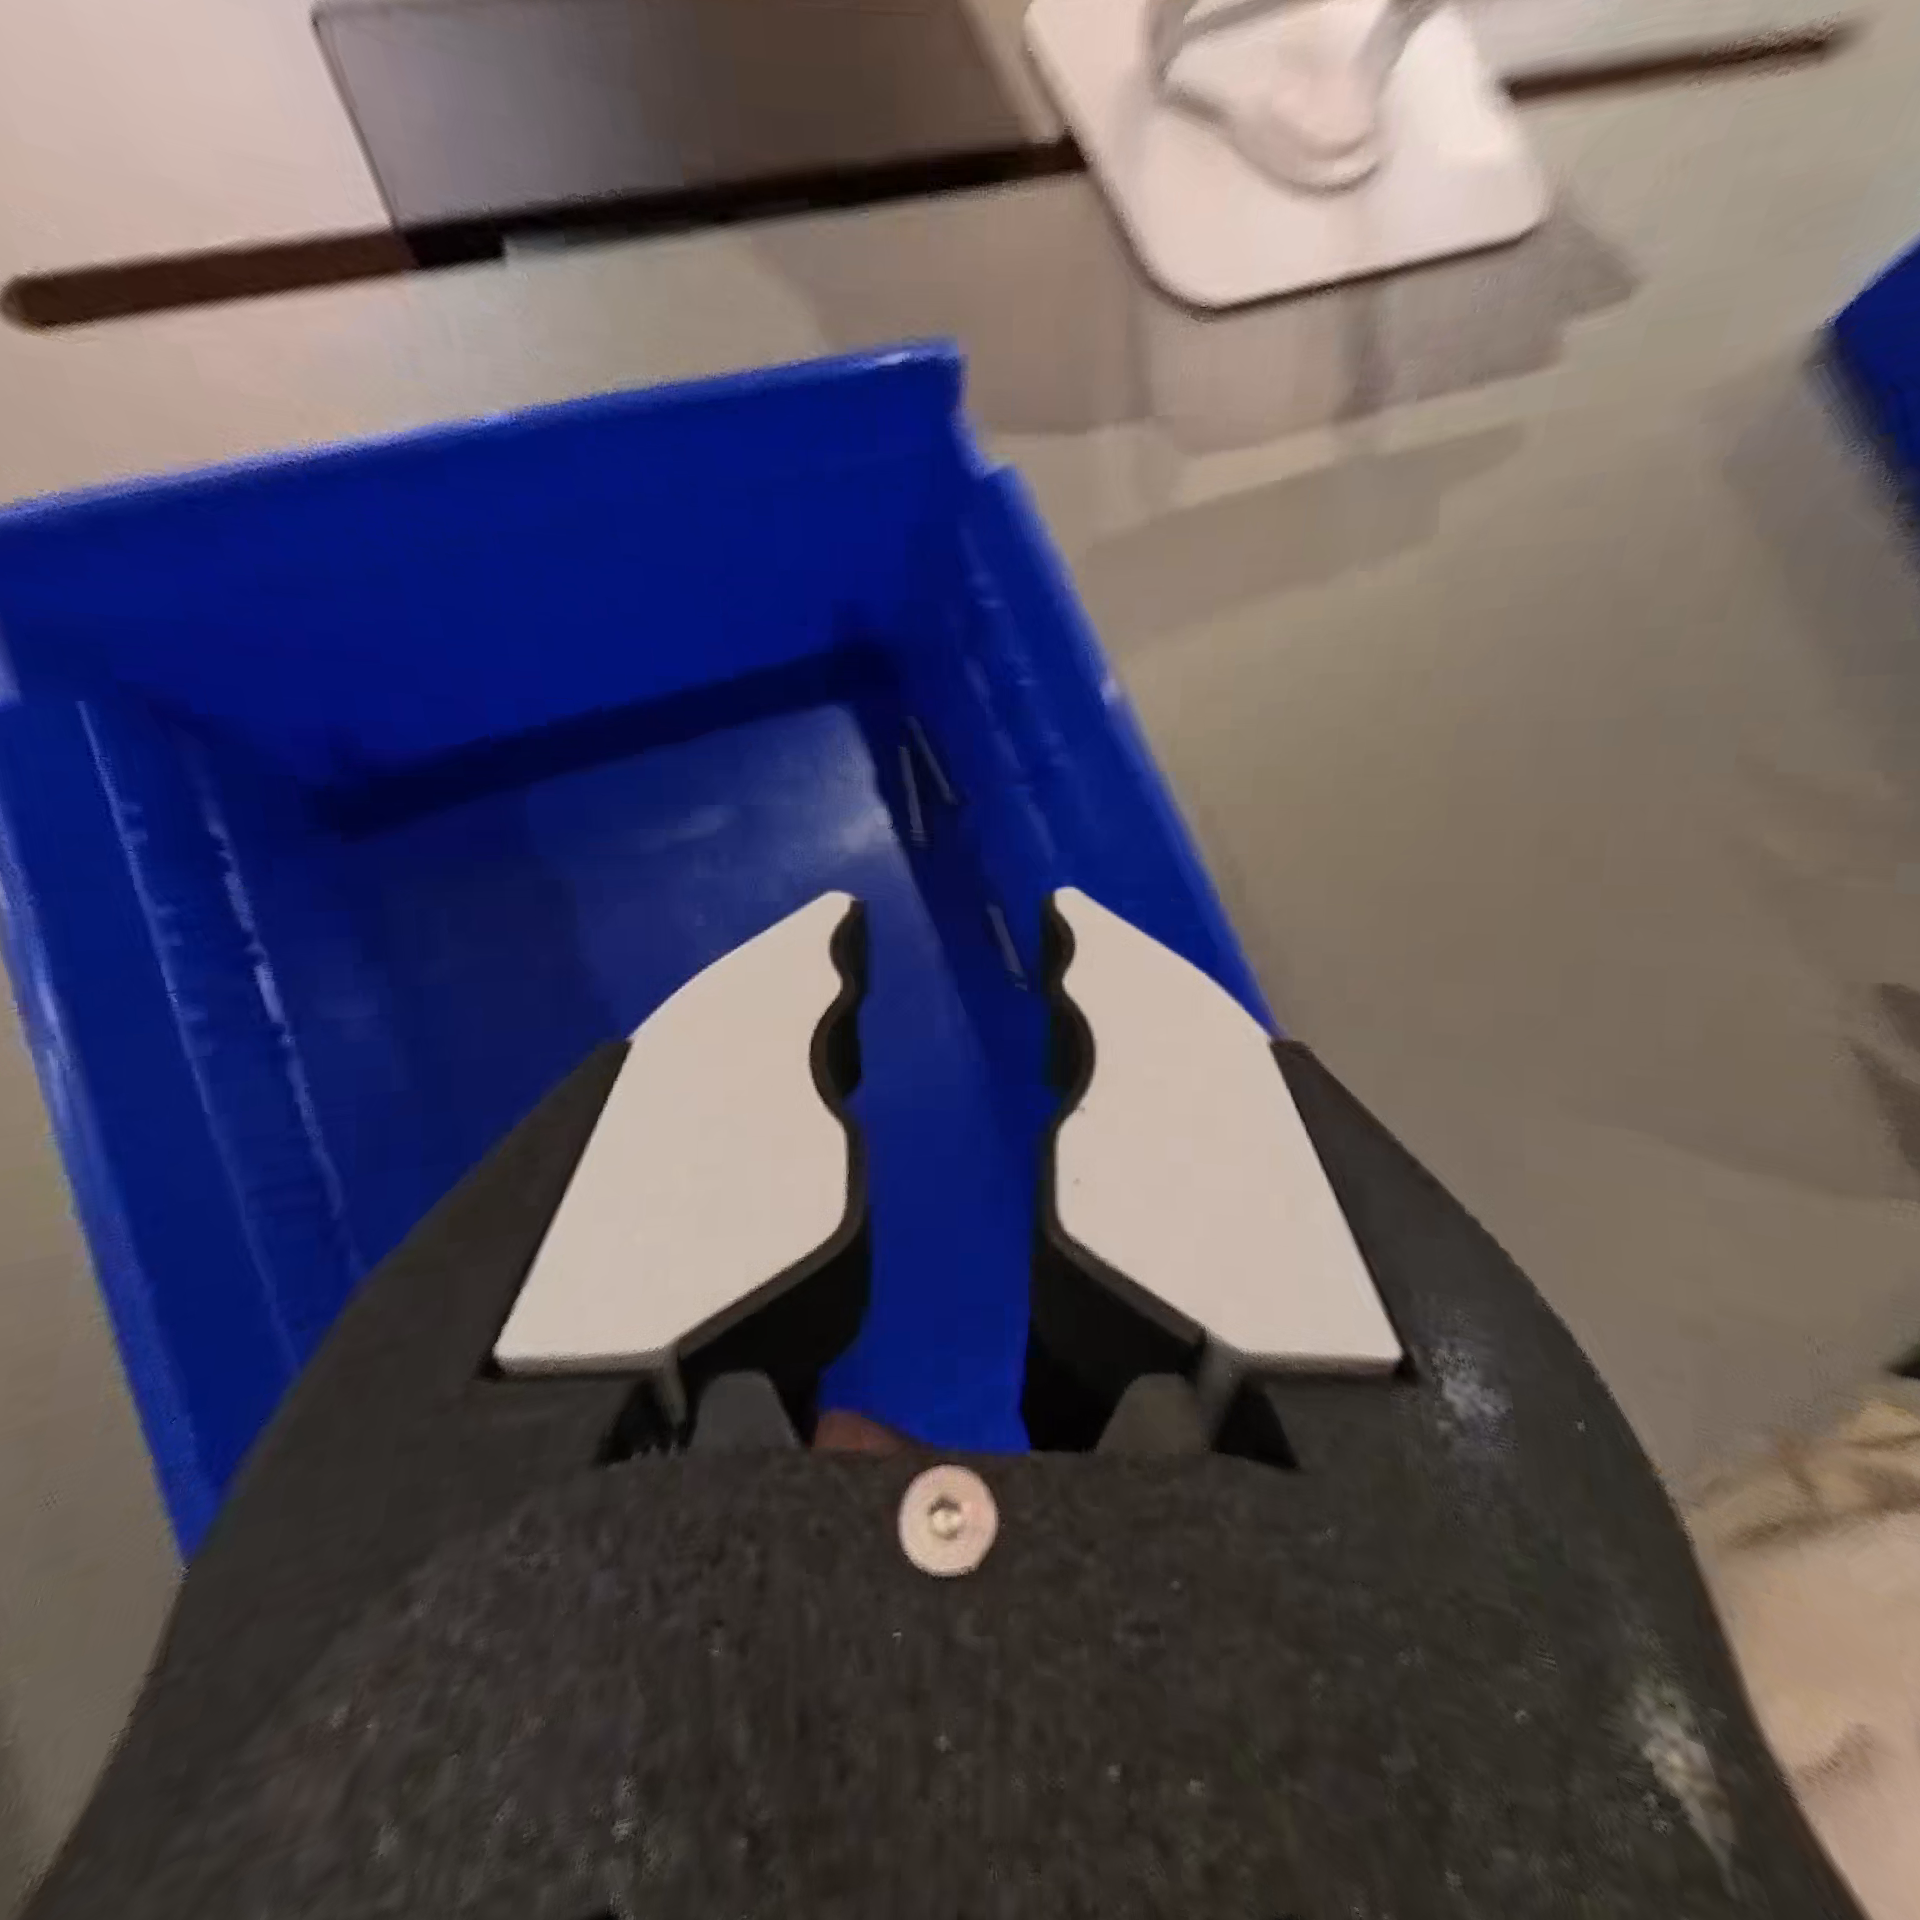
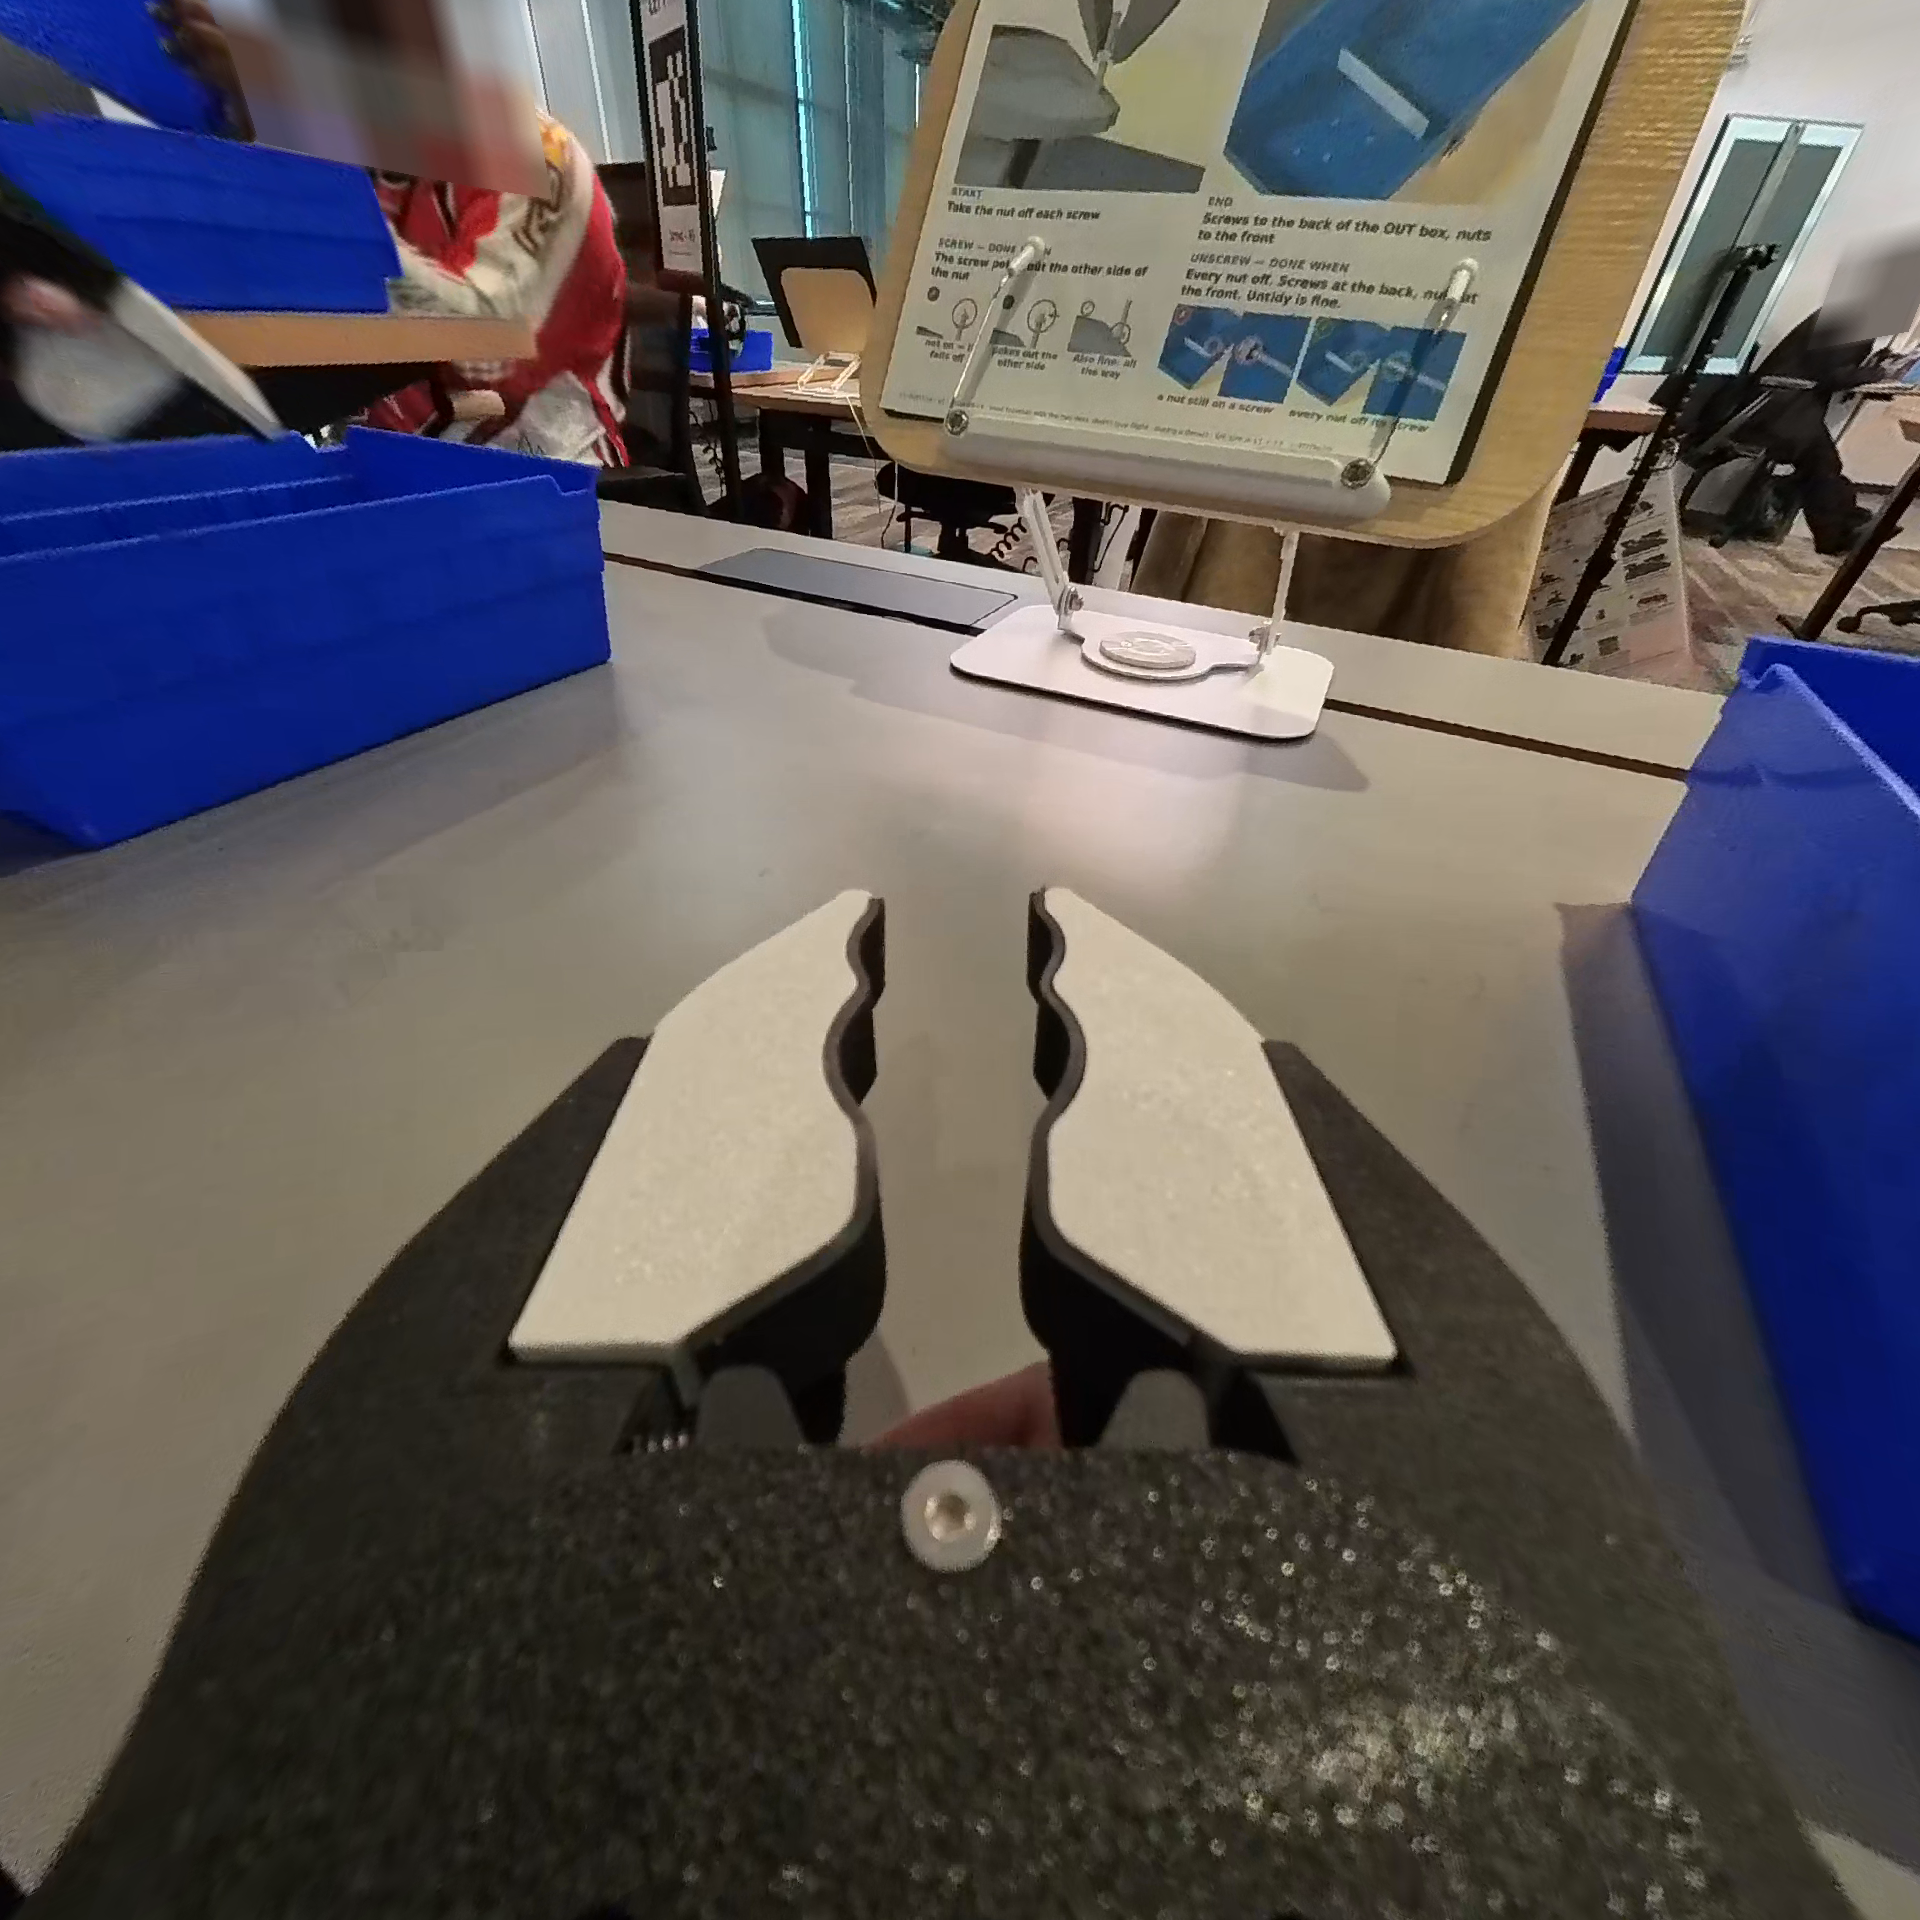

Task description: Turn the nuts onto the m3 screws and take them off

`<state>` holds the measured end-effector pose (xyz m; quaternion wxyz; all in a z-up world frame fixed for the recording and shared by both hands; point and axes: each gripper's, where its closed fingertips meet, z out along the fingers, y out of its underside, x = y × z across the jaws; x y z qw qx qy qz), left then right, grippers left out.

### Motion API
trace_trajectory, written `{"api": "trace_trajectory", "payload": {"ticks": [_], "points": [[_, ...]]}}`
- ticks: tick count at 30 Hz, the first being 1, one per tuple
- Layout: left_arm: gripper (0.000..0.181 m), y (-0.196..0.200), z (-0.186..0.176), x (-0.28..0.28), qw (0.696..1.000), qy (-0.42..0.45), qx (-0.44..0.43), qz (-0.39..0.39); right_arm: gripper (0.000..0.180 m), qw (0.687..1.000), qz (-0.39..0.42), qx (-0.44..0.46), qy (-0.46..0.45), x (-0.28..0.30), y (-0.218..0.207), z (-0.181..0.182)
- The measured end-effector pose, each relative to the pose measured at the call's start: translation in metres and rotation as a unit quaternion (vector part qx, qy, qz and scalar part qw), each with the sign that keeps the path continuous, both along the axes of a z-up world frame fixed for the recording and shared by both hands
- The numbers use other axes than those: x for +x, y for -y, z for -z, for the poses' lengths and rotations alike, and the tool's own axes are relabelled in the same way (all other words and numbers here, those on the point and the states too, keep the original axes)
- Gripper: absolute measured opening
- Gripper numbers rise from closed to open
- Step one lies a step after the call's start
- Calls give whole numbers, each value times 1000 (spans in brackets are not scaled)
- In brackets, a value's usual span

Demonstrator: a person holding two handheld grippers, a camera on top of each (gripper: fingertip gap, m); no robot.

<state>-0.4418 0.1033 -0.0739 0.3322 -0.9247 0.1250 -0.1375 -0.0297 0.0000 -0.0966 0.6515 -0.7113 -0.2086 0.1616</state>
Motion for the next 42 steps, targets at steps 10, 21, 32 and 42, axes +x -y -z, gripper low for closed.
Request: {"api": "trace_trajectory", "payload": {"ticks": [10, 21, 32, 42], "points": [[31, -55, 85, 11, 984, -55, -166, 24, 24, 1000, -3, 0, 4, -2, 0, 0], [31, -57, 114, 17, 978, -89, -190, 23, 24, 1000, -7, -1, 3, -3, 1, 1], [27, -44, 111, 2, 976, -96, -193, 20, 23, 1000, -10, 0, 0, -3, 1, 0], [45, -49, 114, 7, 980, -109, -167, 11, 23, 1000, -12, -3, 0, -4, 1, 0]]}}
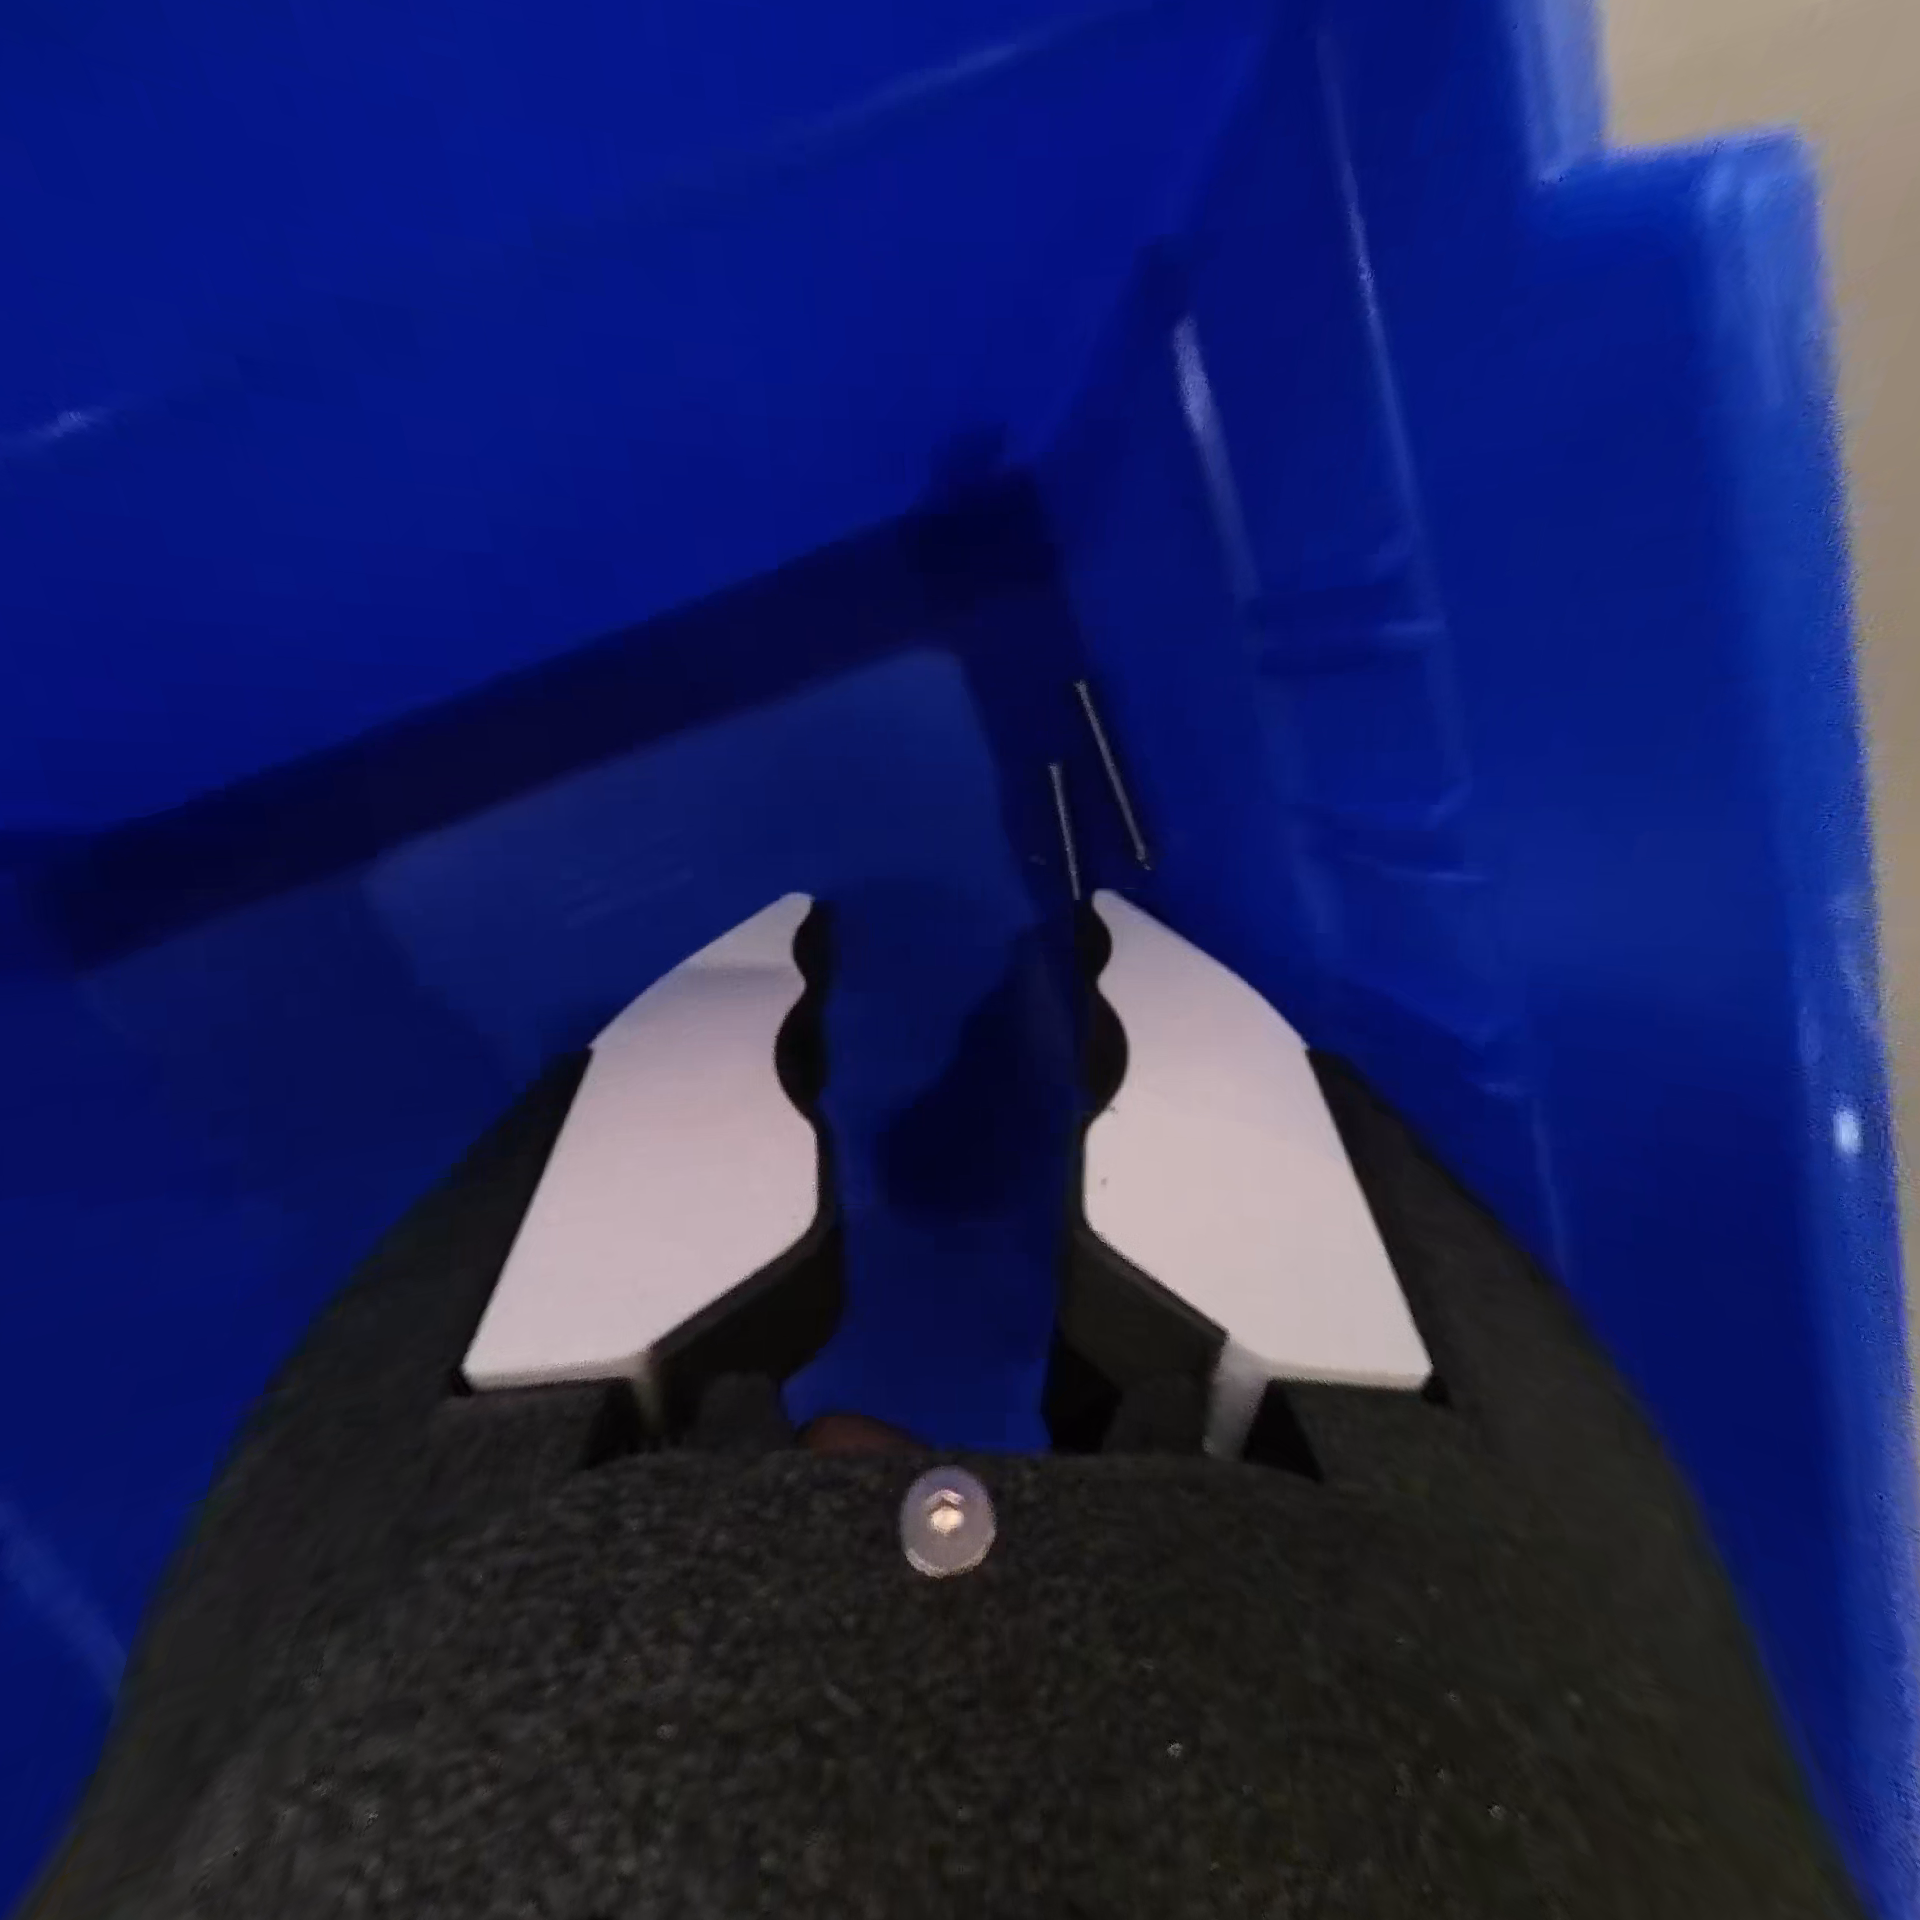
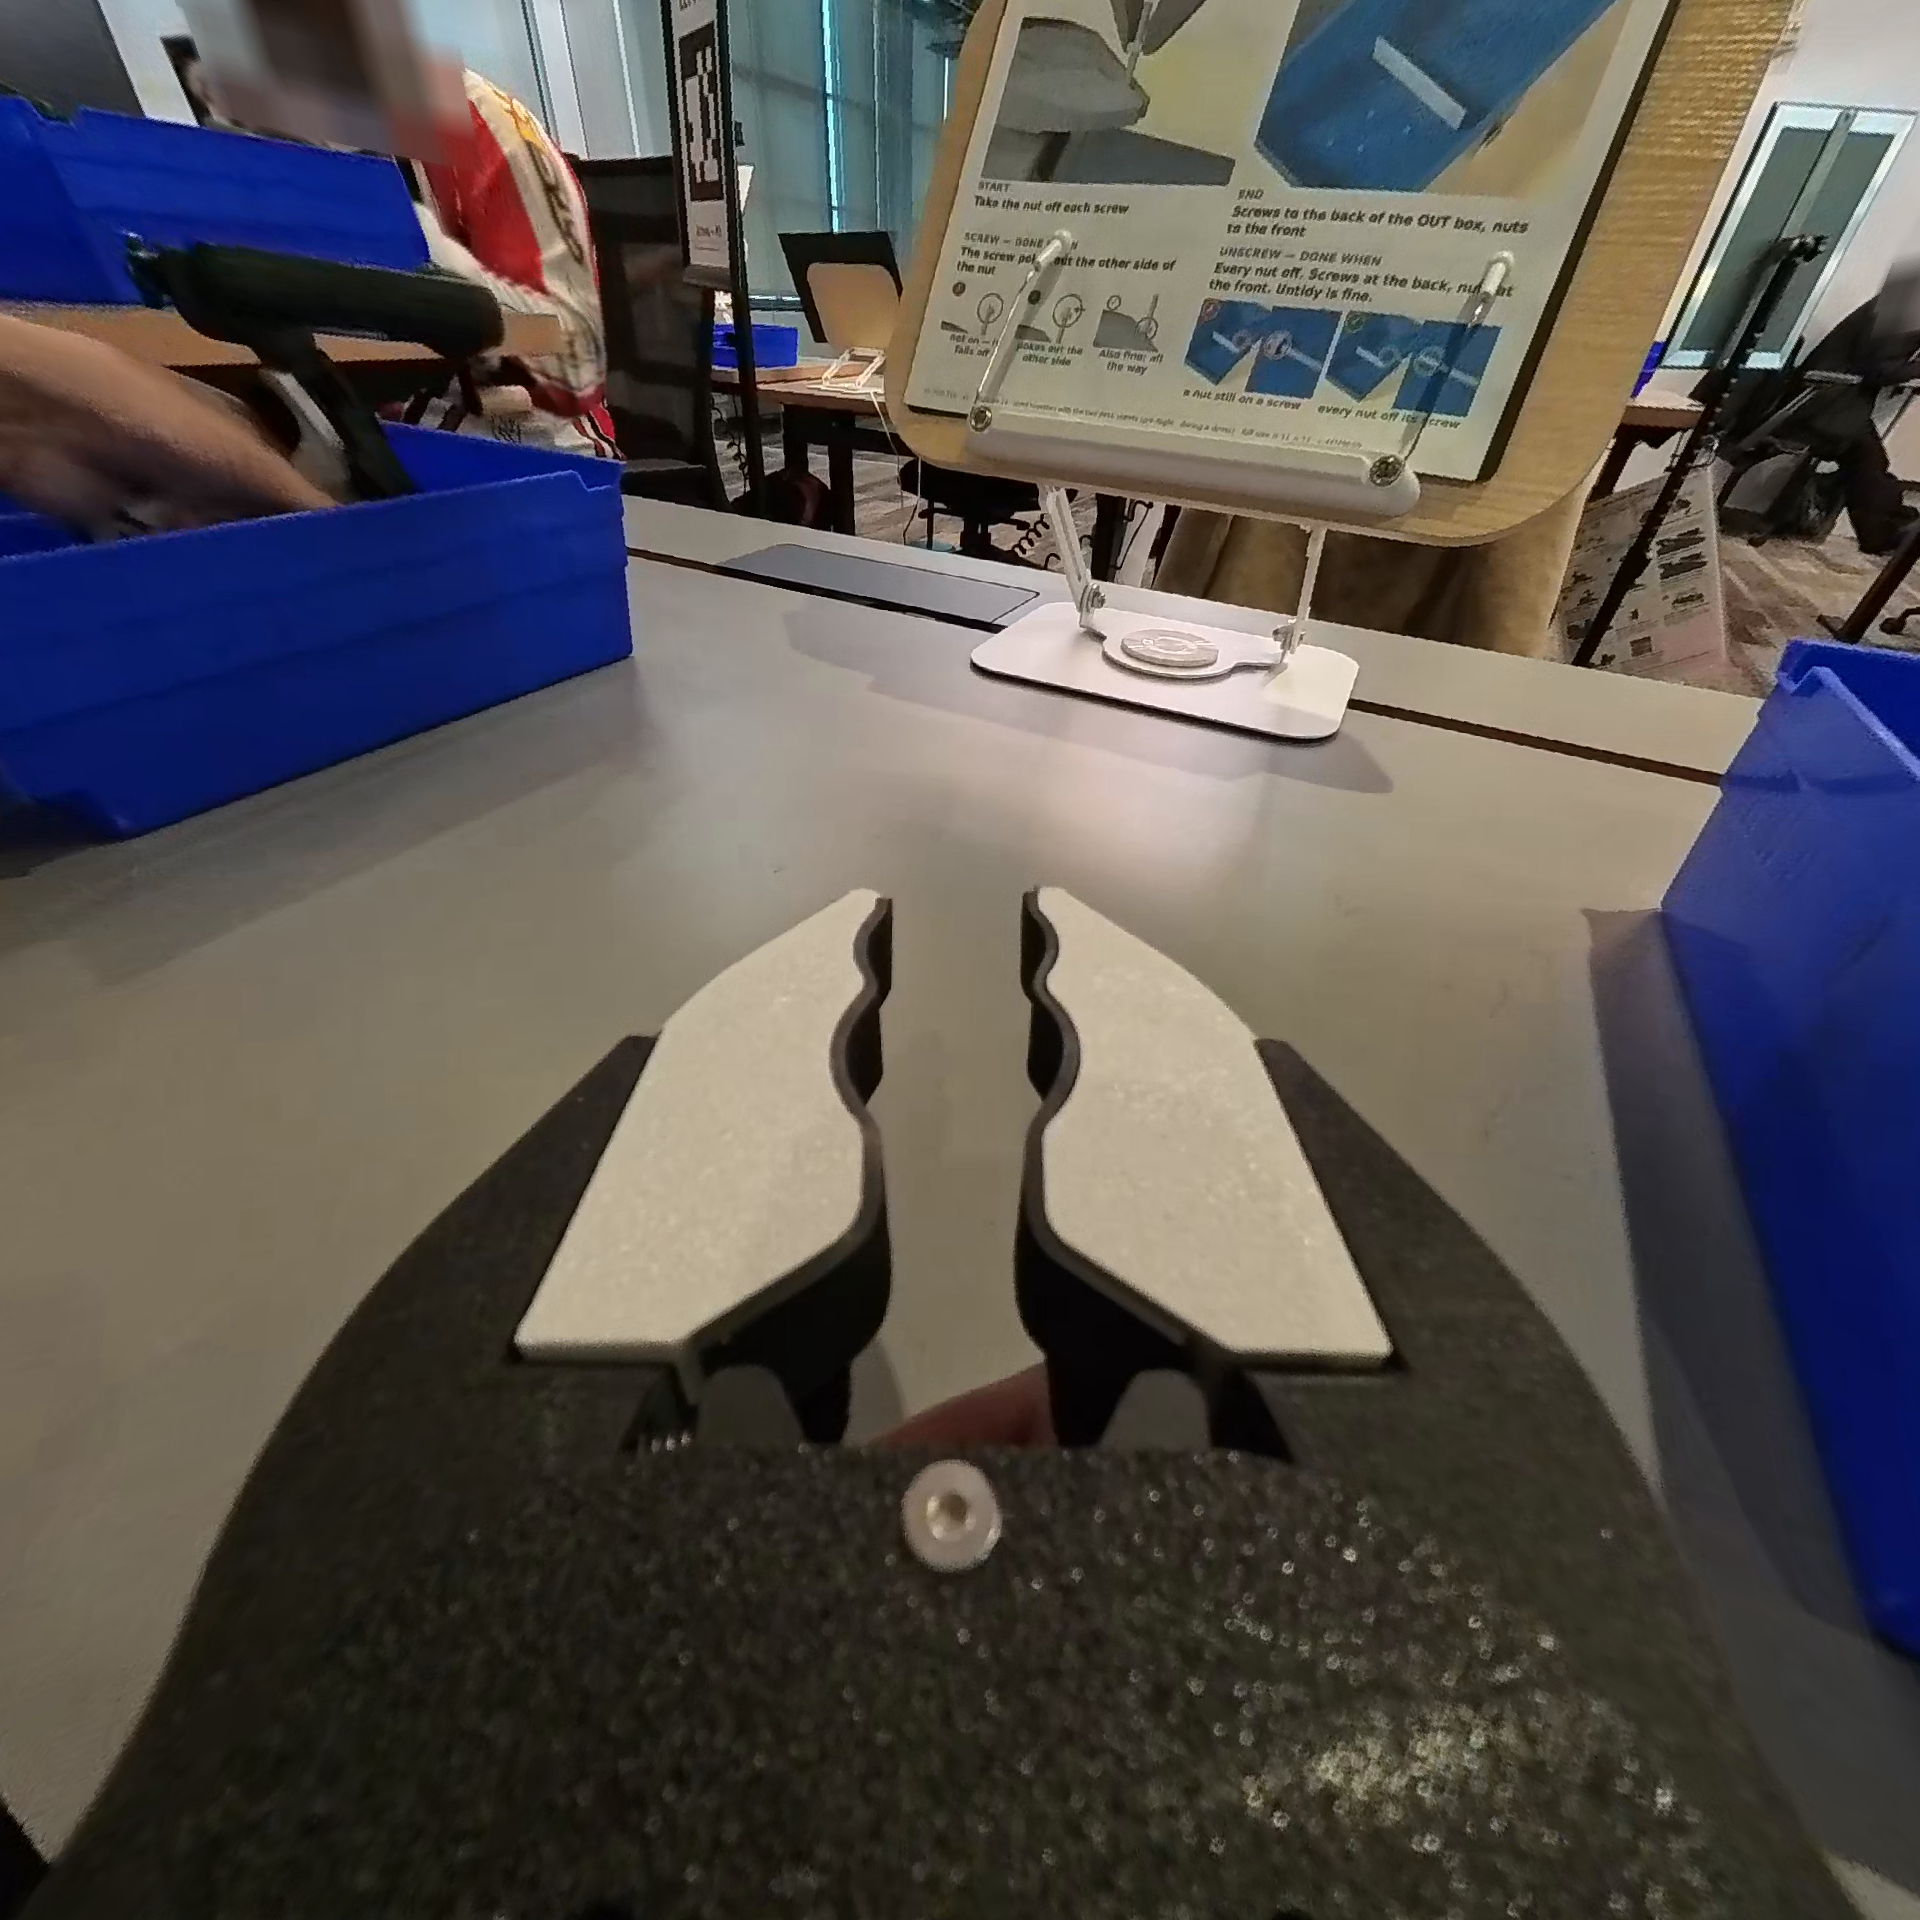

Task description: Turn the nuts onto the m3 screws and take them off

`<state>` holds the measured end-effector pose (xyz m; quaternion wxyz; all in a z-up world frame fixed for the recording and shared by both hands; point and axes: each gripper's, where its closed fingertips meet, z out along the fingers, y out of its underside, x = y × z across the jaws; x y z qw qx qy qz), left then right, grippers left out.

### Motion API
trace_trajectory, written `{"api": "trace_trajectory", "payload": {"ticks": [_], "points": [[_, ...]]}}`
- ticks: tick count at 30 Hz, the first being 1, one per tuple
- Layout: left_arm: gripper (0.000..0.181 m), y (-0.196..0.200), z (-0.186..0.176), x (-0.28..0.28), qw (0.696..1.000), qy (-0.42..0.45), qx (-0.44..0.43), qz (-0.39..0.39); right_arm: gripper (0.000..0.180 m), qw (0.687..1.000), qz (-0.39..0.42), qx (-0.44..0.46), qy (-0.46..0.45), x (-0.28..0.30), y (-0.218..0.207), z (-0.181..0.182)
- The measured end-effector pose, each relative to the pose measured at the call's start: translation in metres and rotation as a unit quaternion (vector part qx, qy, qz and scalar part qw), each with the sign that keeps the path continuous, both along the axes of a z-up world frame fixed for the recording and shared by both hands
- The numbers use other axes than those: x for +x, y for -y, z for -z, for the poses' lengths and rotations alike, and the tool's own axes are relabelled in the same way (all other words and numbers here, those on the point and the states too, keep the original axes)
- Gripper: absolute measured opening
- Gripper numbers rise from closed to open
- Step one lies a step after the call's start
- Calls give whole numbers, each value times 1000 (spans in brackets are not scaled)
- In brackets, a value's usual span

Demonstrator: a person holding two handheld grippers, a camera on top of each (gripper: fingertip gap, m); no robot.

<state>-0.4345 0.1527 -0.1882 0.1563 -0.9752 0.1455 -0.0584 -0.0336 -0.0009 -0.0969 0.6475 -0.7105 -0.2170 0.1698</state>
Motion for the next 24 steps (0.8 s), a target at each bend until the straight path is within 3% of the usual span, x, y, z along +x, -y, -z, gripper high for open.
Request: {"api": "trace_trajectory", "payload": {"ticks": [5, 14, 24], "points": [[54, -1, 0, -5, 1000, -12, 4, -6, 23, 1000, 1, 1, 0, 0, 0, 0], [50, 5, -5, -34, 997, -76, 0, -13, 22, 1000, -2, 2, -1, 0, 1, -1], [33, -1, -13, -13, 1000, -18, -11, 3, 22, 1000, -4, 3, -6, 1, 1, -1]]}}
